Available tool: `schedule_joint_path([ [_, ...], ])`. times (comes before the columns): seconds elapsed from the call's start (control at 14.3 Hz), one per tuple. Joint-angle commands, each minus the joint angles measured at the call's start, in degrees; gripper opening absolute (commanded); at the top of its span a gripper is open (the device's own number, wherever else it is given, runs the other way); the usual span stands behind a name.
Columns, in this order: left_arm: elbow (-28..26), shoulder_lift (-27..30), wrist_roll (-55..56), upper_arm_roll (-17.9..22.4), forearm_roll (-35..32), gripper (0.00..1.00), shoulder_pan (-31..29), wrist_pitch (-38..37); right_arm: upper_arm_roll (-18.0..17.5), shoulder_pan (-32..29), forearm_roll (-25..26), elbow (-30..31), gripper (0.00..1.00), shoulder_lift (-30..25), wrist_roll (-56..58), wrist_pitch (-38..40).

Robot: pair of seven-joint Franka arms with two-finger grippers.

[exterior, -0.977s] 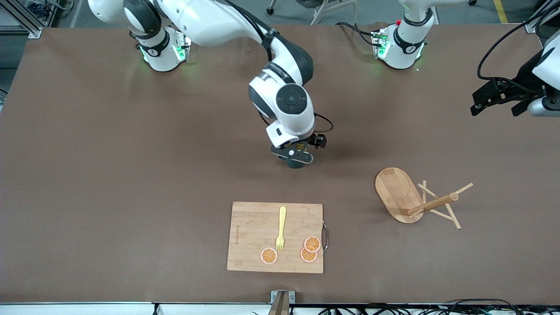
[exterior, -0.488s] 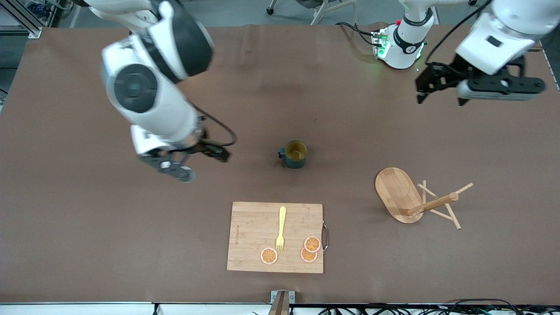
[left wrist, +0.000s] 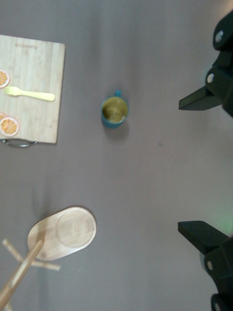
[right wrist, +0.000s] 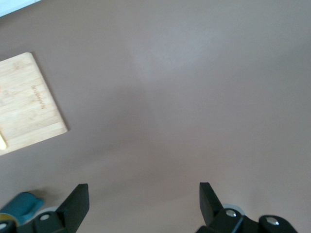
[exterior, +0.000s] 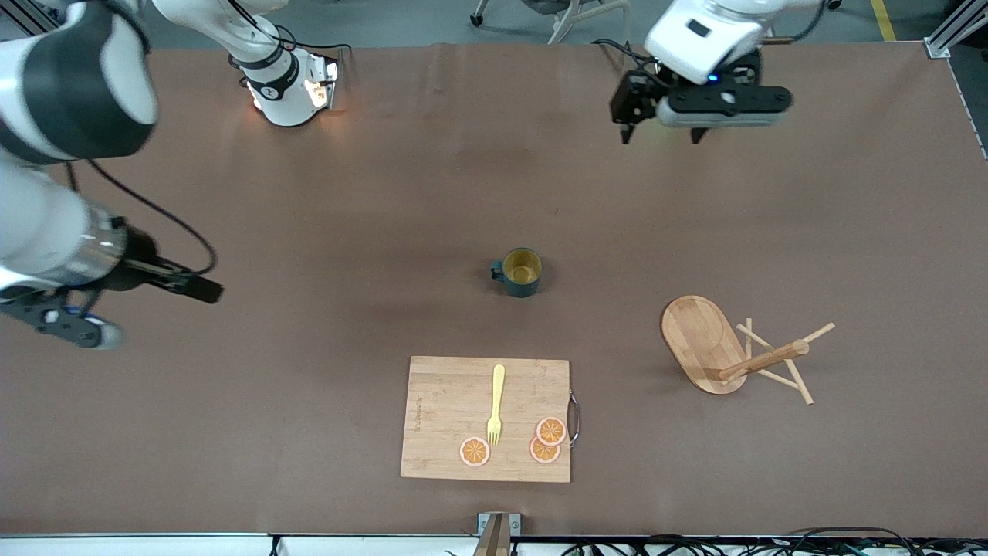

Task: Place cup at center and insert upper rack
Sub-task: 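Open the right gripper and withdraw while the left gripper moves inward, then move the left gripper above the teal mug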

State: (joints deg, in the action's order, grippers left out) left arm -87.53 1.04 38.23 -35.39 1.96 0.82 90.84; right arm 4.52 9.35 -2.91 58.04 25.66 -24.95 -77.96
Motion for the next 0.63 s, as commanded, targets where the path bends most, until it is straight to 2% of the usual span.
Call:
schedule_joint_path([
  [0.0,-2.81,0.1,6.39,-4.49,-1.08,1.0,-0.38,4.15,-1.09,-5.28,1.15,3.48,1.0,-3.41,10.14,-0.17],
  [0.14,-4.66,-0.33,11.66,-8.44,-3.98,1.0,-0.29,7.05,-0.65,-10.29,0.72,8.64,1.0,-6.48,19.28,-2.44],
  [0.28,-6.24,-1.39,15.71,-11.26,-4.16,1.0,-0.21,9.08,-1.18,-13.91,0.27,14.35,1.0,-10.6,24.49,-6.22],
  [0.42,-7.82,-2.62,18.01,-14.34,-4.16,1.0,0.06,9.53,-1.27,-14.09,0.54,17.97,1.0,-14.13,25.12,-8.78],
  [0.56,-10.54,-2.62,20.46,-14.97,-4.25,1.0,2.15,11.1,-2.05,-14.27,0.71,18.69,1.0,-15.63,25.3,-8.96],
])
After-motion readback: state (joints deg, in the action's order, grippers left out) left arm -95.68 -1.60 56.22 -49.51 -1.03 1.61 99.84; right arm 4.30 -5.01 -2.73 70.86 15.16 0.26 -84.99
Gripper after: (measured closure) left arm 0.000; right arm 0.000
